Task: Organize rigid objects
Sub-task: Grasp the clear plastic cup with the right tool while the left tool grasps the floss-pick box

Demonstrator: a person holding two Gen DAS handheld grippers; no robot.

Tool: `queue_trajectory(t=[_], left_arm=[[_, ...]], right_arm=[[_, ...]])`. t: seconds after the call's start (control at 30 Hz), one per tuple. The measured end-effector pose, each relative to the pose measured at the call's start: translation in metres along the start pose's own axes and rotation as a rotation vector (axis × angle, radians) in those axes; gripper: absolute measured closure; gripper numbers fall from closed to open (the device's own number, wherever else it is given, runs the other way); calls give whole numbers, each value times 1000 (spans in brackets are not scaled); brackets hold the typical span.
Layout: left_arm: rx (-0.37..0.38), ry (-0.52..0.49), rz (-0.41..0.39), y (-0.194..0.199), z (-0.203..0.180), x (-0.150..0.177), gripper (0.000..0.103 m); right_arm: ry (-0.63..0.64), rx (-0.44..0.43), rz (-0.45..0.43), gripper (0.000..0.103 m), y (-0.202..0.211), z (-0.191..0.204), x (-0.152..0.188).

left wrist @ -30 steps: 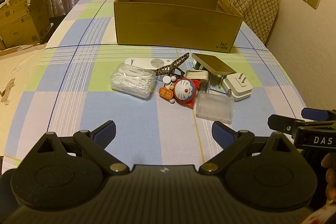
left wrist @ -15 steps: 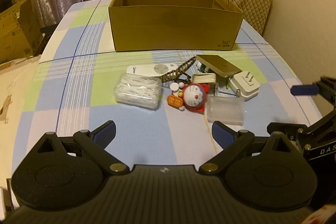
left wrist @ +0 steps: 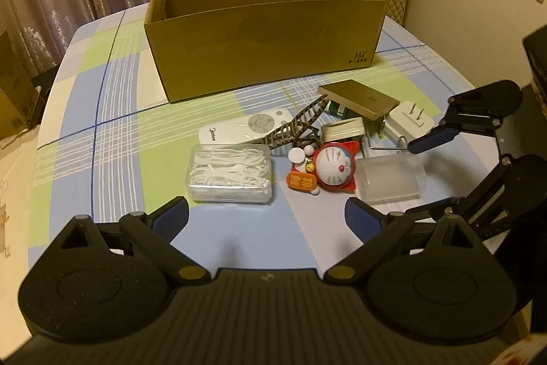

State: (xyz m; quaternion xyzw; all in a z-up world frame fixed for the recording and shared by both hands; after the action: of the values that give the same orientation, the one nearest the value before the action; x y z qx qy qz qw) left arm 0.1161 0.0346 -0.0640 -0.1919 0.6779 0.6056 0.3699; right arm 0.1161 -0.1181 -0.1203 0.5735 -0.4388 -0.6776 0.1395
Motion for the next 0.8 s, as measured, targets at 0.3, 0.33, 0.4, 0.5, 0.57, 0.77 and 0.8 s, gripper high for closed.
queue_trajectory(t=[0.3,0.33,0.4,0.5,0.57,0.77,0.8], left_arm=[[63,-46,26,-17,2,4,7],[67,-46,29,-18,2,4,7],[74,-45,32,-20,3,5,7],[81,-37,29,-21,5,5,7],[90,-36,26,-22,6,5,7],[104,-64,24,-27,10,2,7],[107,-68,21,-28,10,1,7]], right_arm=[[87,33,54,40,-25,-10,0],[82,34,62,40,-27,-11,1],[68,26,89,40,-30,-10,4],[32,-5,107,40,-29,-4,10],[-37,-20,106,40,-27,-3,13],[-236,0,67,40,-26,-13,12],[-228,13,67,40,-27,-12,12]])
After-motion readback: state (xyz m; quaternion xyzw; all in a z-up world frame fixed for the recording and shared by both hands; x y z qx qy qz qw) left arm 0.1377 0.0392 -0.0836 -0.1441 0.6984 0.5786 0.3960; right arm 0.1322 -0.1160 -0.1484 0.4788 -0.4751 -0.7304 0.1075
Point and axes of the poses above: each gripper's, at about its wrist camera, not at the fingertips, and y roughly against the way its jaws point, z to its left, x to its underside, the point moved 6 cm from there along -y, roughly the way its jaws point, and after that the axes turned 9 degrees about -z, right-handed, at the moved point
